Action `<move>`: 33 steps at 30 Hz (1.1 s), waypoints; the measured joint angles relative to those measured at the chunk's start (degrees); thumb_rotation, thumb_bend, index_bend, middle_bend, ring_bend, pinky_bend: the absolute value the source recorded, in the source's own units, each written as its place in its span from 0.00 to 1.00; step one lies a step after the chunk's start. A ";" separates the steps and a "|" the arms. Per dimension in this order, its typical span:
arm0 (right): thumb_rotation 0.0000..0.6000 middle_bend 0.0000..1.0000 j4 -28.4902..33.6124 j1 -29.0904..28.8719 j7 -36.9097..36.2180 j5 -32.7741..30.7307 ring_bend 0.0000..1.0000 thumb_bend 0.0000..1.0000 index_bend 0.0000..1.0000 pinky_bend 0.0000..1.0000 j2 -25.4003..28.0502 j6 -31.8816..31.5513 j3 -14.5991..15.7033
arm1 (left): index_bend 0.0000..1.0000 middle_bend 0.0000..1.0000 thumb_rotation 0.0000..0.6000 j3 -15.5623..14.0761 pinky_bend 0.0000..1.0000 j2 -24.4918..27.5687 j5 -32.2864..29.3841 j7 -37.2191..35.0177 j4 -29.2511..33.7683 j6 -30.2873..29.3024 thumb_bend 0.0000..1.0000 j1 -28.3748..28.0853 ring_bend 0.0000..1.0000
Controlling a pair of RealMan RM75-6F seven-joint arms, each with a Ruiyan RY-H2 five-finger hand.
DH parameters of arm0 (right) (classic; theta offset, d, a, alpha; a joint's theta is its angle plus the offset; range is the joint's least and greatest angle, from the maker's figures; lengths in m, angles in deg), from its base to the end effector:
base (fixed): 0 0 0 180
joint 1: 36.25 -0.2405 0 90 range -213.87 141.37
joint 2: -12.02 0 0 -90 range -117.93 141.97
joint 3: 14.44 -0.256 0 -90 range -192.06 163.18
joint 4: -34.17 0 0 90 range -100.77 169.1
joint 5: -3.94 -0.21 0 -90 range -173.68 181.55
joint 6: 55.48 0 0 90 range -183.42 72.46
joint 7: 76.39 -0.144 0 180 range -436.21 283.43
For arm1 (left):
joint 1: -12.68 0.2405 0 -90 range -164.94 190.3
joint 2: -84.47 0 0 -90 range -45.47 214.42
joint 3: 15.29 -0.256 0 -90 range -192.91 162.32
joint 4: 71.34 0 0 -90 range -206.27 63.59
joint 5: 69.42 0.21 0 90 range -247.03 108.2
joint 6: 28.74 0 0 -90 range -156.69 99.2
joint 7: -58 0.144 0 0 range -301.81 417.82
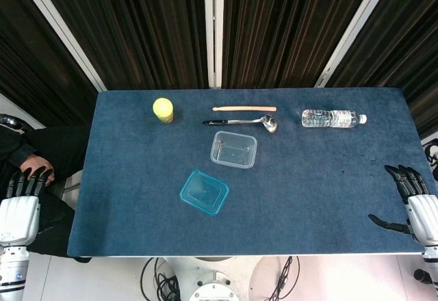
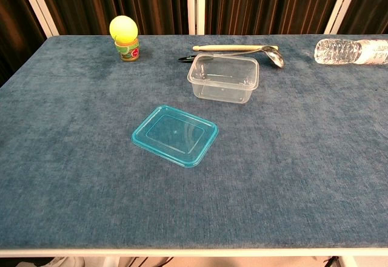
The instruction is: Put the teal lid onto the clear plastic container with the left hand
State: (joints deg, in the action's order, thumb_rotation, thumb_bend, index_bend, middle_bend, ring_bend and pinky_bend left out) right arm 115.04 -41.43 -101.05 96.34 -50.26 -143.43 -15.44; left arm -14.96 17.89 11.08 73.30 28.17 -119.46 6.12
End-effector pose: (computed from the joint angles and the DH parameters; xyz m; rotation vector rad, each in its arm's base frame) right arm -0.3349 -0.1784 0.1860 1.4056 -1.0107 1.1161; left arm -0.2893 0.1774 0.1466 -1.3359 -0.8248 -0.8141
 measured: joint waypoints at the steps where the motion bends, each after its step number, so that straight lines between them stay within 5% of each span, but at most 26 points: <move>1: 1.00 0.10 -0.07 0.01 -0.04 -0.16 0.00 0.03 0.00 0.01 -0.14 0.02 -0.08 | 0.13 0.09 1.00 0.10 0.01 -0.10 -0.16 0.48 0.00 0.20 0.00 -0.01 0.00; 18: 1.00 0.10 3.24 -5.22 2.79 1.17 0.00 0.03 0.00 0.01 0.35 7.90 -0.09 | 0.13 0.09 1.00 0.61 0.01 0.46 2.99 -0.96 0.86 5.76 0.00 -1.99 0.00; 27: 1.00 0.07 6.18 -17.67 2.80 -0.21 0.00 0.03 0.00 0.01 -0.79 25.45 -2.78 | 0.13 0.09 1.00 1.92 0.01 0.01 2.71 -1.22 0.81 9.42 0.00 -4.35 0.00; 33: 1.00 0.03 4.89 -28.60 3.22 -6.48 0.00 0.03 0.00 0.00 -4.58 41.03 -6.92 | 0.13 0.09 1.00 2.30 0.01 -0.29 1.53 -1.46 0.47 10.35 0.00 -4.61 0.00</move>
State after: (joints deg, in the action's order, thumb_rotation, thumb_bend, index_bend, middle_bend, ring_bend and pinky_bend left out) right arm 119.93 -70.03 -97.83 89.85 -54.84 -102.40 -22.37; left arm -12.66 17.60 12.60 71.84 28.63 -109.12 1.51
